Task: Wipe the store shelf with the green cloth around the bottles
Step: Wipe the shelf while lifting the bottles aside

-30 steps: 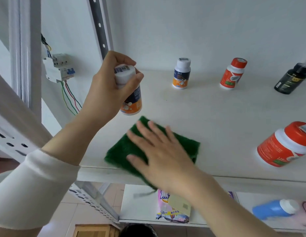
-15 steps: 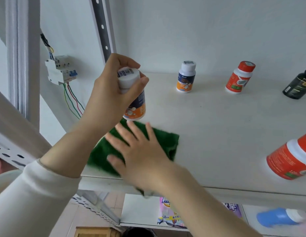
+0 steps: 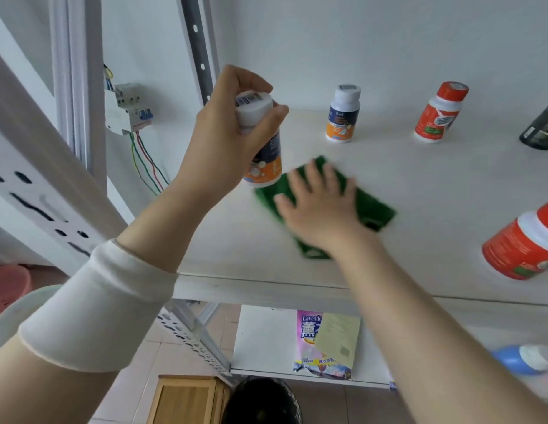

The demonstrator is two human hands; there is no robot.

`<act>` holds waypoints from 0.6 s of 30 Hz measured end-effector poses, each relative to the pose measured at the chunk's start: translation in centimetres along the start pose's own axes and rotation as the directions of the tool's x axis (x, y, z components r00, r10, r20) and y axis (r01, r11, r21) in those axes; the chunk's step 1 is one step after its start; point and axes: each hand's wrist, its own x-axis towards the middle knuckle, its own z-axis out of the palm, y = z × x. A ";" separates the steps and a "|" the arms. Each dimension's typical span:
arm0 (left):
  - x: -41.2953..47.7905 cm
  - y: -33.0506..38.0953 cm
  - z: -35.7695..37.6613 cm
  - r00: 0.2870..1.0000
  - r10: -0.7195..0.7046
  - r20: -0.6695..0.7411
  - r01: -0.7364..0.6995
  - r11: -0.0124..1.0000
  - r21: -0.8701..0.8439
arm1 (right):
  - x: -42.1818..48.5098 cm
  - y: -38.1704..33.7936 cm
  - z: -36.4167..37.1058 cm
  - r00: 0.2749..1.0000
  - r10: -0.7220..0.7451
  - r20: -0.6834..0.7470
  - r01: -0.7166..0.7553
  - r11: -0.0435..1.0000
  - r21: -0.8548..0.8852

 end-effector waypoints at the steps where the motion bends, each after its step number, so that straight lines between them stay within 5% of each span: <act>1: 0.1 0.1 0.0 1.000 0.002 -0.006 -0.002 1.000 -0.002 | -0.9 -2.4 0.8 0.994 -0.108 -0.010 0.108 0.994 0.000; 4: 0.1 0.4 0.1 1.000 0.028 0.010 -0.028 1.000 0.003 | -4.8 -6.7 2.6 0.931 -0.362 -0.045 0.363 0.931 0.022; 8: -0.7 0.7 1.4 0.996 0.038 0.086 -0.040 0.999 0.010 | -8.1 -4.3 2.9 0.896 -0.432 -0.106 0.437 0.899 0.027; 18: -1.7 1.1 5.7 0.982 0.065 0.176 -0.048 0.994 -0.099 | -10.2 7.5 0.8 0.991 -0.001 -0.133 0.010 0.998 0.068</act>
